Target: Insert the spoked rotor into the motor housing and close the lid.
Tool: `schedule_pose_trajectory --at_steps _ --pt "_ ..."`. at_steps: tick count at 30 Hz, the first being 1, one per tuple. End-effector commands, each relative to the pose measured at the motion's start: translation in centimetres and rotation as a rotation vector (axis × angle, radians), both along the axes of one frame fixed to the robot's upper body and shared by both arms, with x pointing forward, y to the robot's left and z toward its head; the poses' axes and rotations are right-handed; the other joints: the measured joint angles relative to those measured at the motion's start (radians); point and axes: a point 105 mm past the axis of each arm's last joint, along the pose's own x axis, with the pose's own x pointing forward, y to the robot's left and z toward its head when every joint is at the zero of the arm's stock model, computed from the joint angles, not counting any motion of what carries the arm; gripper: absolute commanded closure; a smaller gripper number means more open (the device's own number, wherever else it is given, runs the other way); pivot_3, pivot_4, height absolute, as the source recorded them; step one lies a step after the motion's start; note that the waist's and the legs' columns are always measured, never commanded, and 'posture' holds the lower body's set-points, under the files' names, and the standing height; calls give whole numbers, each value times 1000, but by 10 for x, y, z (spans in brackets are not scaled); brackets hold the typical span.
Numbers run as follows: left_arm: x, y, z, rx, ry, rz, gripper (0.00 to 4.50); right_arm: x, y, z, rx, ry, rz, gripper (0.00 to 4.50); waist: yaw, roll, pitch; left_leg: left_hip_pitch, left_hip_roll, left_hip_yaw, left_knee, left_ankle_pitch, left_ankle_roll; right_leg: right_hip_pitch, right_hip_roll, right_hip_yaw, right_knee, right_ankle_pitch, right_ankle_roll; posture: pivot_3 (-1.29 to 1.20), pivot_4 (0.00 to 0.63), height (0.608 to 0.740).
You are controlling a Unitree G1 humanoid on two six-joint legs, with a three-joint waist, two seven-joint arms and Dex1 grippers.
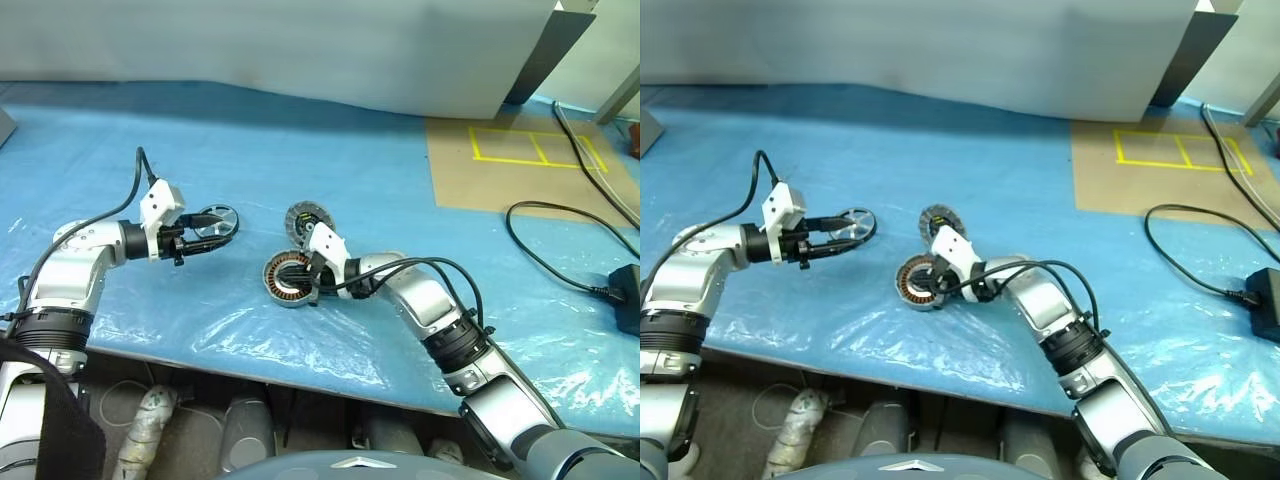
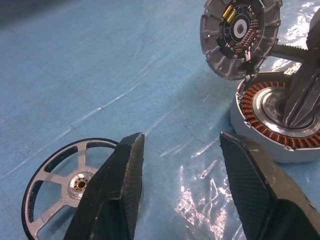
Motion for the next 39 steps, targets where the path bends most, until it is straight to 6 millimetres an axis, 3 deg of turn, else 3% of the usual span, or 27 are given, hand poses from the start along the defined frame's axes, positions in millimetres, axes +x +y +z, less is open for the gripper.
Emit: schedule_pose_trajectory --at_steps 1,8,13,21,27,39 --pt "0 -5 10 5 -51 -19 1985 3 -9 -12 -44 18 -19 4444 0 0 0 0 0 0 0 0 0 1 0 0 0 -1 -1 0 150 740" --pt "5 -5 12 -4 -64 -7 1985 1 -13 50 309 140 -19 4444 4 0 0 0 0 0 1 0 0 1 0 0 0 -1 -1 0 150 740" --pt "14 3 17 34 -60 5 1985 -7 -22 77 371 137 14 4444 7 0 0 0 1 0 1 0 0 0 0 -1 1 -1 -1 0 150 740" --pt "33 22 33 274 -48 -59 1985 -13 -39 59 228 85 -26 4444 15 0 0 0 0 0 0 0 0 0 0 -1 0 1 1 0 150 740" --pt "51 24 36 464 -37 -100 1985 -11 -49 49 206 75 -100 4444 27 0 0 0 0 0 0 0 0 0 0 0 -1 1 1 0 150 740" --pt "62 11 2 553 14 -85 1985 -13 -58 38 174 58 -200 4444 29 -1 0 -1 -1 -1 0 0 0 0 0 -1 -1 1 2 0 150 740"
